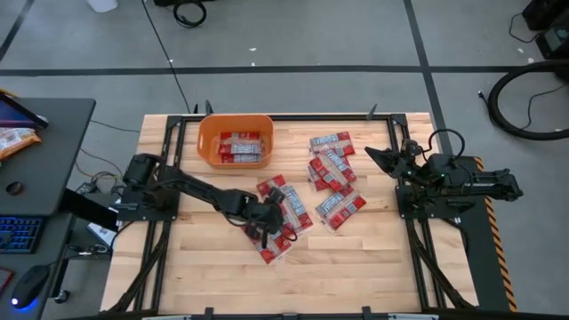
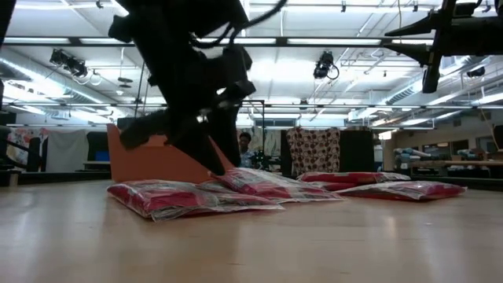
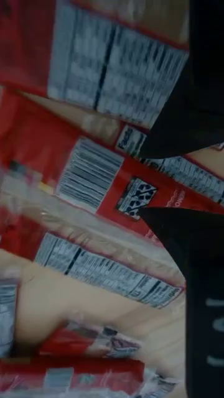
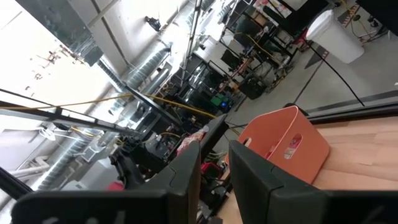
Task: Sort popcorn bags into baskets
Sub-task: Put the red popcorn bag into the orange container
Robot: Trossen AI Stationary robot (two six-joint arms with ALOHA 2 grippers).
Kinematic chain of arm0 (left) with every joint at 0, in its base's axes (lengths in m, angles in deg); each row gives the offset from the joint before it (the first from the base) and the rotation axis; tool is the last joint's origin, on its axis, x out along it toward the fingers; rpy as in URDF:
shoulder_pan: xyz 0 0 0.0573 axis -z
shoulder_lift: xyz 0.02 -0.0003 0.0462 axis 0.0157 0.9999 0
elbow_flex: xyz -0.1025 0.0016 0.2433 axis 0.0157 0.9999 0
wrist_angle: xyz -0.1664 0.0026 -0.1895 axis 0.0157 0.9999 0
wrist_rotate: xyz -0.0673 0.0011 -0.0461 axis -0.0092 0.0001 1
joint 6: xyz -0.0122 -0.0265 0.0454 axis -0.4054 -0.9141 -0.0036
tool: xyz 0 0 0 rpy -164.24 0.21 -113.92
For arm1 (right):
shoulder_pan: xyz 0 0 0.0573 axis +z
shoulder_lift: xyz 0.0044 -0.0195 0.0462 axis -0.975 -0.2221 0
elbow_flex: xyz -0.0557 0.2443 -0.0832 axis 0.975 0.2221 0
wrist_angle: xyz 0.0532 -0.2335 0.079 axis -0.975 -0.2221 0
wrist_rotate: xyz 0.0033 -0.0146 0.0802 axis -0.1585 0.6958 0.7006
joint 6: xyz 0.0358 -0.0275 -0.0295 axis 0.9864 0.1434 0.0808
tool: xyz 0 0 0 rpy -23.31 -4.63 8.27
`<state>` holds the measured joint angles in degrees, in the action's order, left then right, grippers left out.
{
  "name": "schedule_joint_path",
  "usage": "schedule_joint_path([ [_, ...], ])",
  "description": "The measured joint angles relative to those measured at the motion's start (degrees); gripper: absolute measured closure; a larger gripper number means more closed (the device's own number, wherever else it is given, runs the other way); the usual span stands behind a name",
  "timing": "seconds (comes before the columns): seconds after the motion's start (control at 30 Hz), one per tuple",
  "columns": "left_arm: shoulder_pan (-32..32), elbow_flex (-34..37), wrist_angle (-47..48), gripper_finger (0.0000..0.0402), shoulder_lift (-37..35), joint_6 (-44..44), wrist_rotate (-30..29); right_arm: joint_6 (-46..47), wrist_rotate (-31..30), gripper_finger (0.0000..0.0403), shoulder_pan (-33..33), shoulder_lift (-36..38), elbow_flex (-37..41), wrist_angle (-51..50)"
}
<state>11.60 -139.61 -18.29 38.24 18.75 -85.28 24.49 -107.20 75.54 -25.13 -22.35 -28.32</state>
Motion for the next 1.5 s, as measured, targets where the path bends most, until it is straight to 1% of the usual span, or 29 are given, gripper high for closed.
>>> schedule_joint_path([
  [0.3,-1.8,-0.12,-3.18,0.0265,3.89,5.53,-1.42,0.13,-0.04,0.0314,-0.02,0.0,0.02,0.02],
  [0.37,-1.84,-0.13,-2.77,0.0282,3.97,5.61,-1.6,0.41,-0.07,0.0314,0.0,0.0,0.02,-0.02],
  [0.4,-1.84,-0.13,-2.69,0.0298,3.97,5.61,-1.63,0.46,-0.08,0.0314,-0.02,0.0,0.0,0.02],
  [0.53,-1.82,-0.09,-2.44,0.0383,3.83,3.79,-1.56,0.46,-0.13,0.0314,-0.02,0.0,0.0,0.01],
  [0.57,-1.84,-0.07,-2.29,0.039,3.72,2.25,-1.32,0.46,-0.18,0.0314,0.0,0.0,0.02,0.0],
  [0.63,-1.84,-1.0,-0.43,0.0392,3.73,-0.51,-1.59,0.46,-0.2,0.0314,-0.02,0.0,0.02,0.02],
  [0.77,-1.84,-5.97,6.35,0.0397,3.56,-4.22,-1.6,0.46,-0.2,0.0314,-0.01,0.0,0.01,0.02],
  [0.87,-2.09,-9.27,8.3,0.0398,1.33,-6.09,-1.52,0.44,-0.19,0.0314,-0.01,0.0,0.0,0.02],
  [0.97,-2.86,-11.95,11.99,0.0398,-1.73,-10.17,-0.66,0.44,0.02,0.0314,-0.02,0.0,0.02,0.05],
  [1.2,-5.89,-12.74,23.86,0.04,-11.9,-20.32,-0.77,-0.04,1.29,0.0314,0.02,0.0,0.02,0.05],
  [1.43,-10.0,-12.87,30.81,0.04,-23.12,-24.77,-5.73,-2.65,1.3,0.0314,0.04,0.0,0.0,0.0],
  [1.5,-12.01,-12.87,34.89,0.0401,-25.48,-24.82,-7.39,-3.02,1.25,0.0314,0.04,0.0,0.0,0.0],
])
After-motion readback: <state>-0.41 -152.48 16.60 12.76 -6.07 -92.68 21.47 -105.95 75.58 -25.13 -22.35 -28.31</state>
